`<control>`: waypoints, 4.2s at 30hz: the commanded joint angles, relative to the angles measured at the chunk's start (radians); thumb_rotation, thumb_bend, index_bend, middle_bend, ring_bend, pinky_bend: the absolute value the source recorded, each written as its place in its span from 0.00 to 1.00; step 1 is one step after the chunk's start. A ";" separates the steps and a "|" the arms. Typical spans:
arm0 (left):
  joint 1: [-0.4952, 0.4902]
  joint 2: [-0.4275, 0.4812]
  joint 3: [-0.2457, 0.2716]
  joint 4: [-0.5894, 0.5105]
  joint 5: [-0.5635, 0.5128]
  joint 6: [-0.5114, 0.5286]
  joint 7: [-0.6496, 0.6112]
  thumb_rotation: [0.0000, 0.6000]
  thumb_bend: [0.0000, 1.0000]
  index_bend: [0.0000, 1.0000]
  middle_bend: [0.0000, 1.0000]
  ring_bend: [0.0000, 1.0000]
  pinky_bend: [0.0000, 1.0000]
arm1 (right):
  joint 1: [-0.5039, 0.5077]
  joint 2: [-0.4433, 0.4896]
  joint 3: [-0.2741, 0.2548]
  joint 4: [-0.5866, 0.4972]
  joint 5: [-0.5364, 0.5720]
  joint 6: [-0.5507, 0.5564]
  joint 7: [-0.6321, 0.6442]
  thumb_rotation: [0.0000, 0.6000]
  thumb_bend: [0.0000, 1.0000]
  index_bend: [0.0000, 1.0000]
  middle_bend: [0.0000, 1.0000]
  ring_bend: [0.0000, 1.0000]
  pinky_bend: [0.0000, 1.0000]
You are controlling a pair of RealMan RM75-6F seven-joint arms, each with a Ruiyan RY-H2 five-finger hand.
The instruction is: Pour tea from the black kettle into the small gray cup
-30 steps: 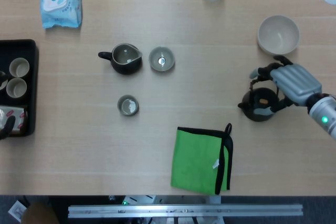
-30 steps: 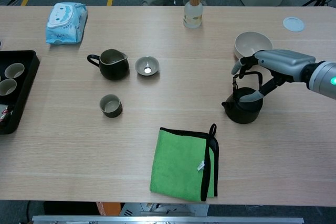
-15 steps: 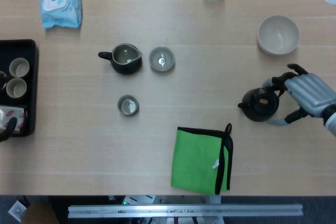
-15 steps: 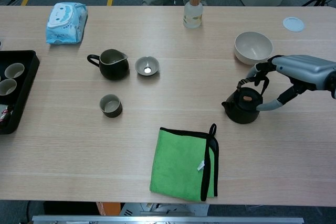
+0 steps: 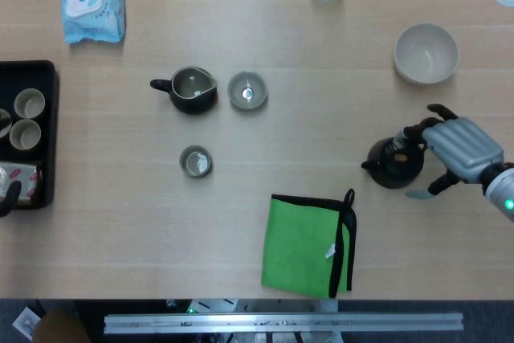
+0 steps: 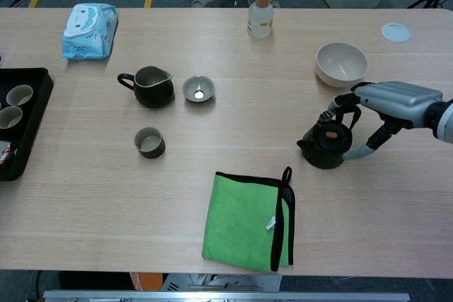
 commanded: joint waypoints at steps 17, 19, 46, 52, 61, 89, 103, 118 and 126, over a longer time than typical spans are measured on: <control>0.006 -0.001 0.006 0.002 0.007 0.003 -0.002 1.00 0.32 0.11 0.13 0.12 0.06 | -0.059 0.076 -0.062 -0.091 -0.134 0.071 0.022 0.76 0.00 0.31 0.39 0.26 0.00; 0.006 -0.001 0.007 0.001 0.008 0.003 -0.001 1.00 0.32 0.11 0.13 0.12 0.06 | -0.063 0.088 -0.069 -0.100 -0.139 0.071 0.016 0.76 0.00 0.31 0.39 0.26 0.00; 0.028 0.005 0.016 0.006 0.027 0.032 -0.017 1.00 0.32 0.11 0.13 0.12 0.06 | -0.076 0.028 -0.092 -0.092 -0.141 0.070 -0.106 0.77 0.00 0.31 0.39 0.26 0.00; 0.032 0.003 0.018 0.014 0.028 0.033 -0.027 1.00 0.33 0.11 0.13 0.12 0.06 | -0.086 0.030 -0.107 -0.095 -0.138 0.073 -0.124 0.77 0.00 0.31 0.39 0.26 0.00; 0.031 -0.001 0.020 0.021 0.034 0.031 -0.035 1.00 0.33 0.11 0.13 0.12 0.06 | -0.094 0.012 -0.121 -0.079 -0.138 0.069 -0.144 0.77 0.00 0.31 0.39 0.26 0.00; 0.036 0.000 0.018 0.025 0.029 0.031 -0.040 1.00 0.33 0.11 0.13 0.12 0.06 | -0.110 -0.036 -0.128 -0.053 -0.126 0.096 -0.217 0.85 0.00 0.44 0.50 0.42 0.00; 0.041 0.003 0.017 0.034 0.021 0.033 -0.050 1.00 0.33 0.11 0.13 0.12 0.06 | -0.107 -0.057 -0.119 -0.044 -0.101 0.099 -0.253 1.00 0.00 0.62 0.66 0.64 0.00; 0.043 0.006 0.015 0.039 0.020 0.033 -0.059 1.00 0.32 0.11 0.13 0.12 0.03 | -0.098 -0.082 -0.098 -0.040 -0.058 0.104 -0.271 1.00 0.00 0.77 0.79 0.79 0.00; 0.045 0.007 0.014 0.041 0.015 0.033 -0.060 1.00 0.33 0.11 0.13 0.12 0.03 | -0.086 -0.095 -0.065 -0.025 0.005 0.085 -0.220 1.00 0.00 0.87 0.91 0.90 0.00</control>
